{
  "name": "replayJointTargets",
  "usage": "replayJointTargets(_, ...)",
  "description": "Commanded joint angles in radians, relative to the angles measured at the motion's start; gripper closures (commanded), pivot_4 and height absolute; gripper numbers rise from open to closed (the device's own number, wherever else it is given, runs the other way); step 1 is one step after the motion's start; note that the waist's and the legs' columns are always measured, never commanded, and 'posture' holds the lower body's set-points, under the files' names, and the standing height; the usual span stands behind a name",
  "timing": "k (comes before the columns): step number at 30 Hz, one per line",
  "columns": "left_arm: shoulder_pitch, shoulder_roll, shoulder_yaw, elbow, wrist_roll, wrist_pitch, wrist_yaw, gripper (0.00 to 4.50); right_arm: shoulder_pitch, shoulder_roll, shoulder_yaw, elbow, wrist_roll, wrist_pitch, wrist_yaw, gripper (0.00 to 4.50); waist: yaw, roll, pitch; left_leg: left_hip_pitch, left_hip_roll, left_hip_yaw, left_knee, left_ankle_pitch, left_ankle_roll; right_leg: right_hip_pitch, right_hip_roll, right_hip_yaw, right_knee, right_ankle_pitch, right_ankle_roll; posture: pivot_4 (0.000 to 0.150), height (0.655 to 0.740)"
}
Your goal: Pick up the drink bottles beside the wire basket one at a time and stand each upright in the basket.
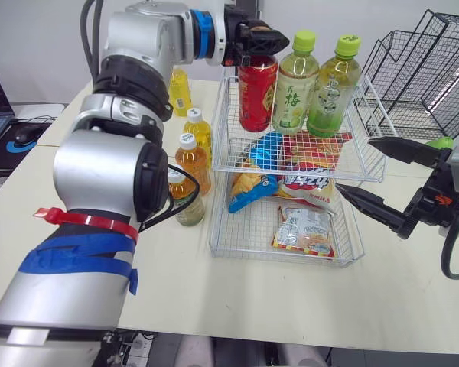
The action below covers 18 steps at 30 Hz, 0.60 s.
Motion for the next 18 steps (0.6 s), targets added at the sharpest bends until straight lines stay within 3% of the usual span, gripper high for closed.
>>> replayJointTargets(1, -0.052, 0.029, 0.005, -0.033, -0.004, -0.014, -0.032, 0.94, -0.018, -0.020, -0.036, 0.008, -0.004, -0.007, 0.001, 0.00, 0.000, 0.000, 0.000, 0.000, 0.000, 0.000, 0.000, 0.000, 0.000, 0.000, 0.000, 0.000, 0.000, 0.000, 0.000, 0.150, 0.7347)
replayJointTargets(4, -0.063, 0.067, 0.004, -0.052, -0.005, -0.004, -0.069, 0.01, -0.015, -0.023, -0.041, 0.009, -0.002, -0.007, 0.005, 0.00, -0.002, 0.000, 0.000, 0.000, 0.000, 0.000, 0.000, 0.000, 0.000, 0.000, 0.000, 0.000, 0.000, 0.000, 0.000, 0.150, 0.7347)
replayJointTargets(12, -0.013, 0.274, 0.022, -0.292, -0.072, 0.183, -0.247, 0.01, -0.071, -0.050, -0.003, 0.081, 0.010, -0.006, 0.061, 0.00, -0.006, 0.001, 0.000, 0.001, 0.001, 0.000, 0.000, 0.000, 0.000, 0.000, 0.000, 0.000, 0.001, 0.000, 0.000, 0.150, 0.7347)
replayJointTargets(18, 0.264, 0.397, 0.139, -0.767, -0.206, 0.452, -0.123, 0.01, -0.137, -0.058, 0.057, 0.120, 0.003, -0.028, 0.153, 0.00, -0.004, 0.003, -0.001, 0.009, 0.002, 0.000, -0.001, 0.000, 0.000, 0.008, 0.000, 0.000, 0.001, 0.000, 0.000, 0.150, 0.7347)
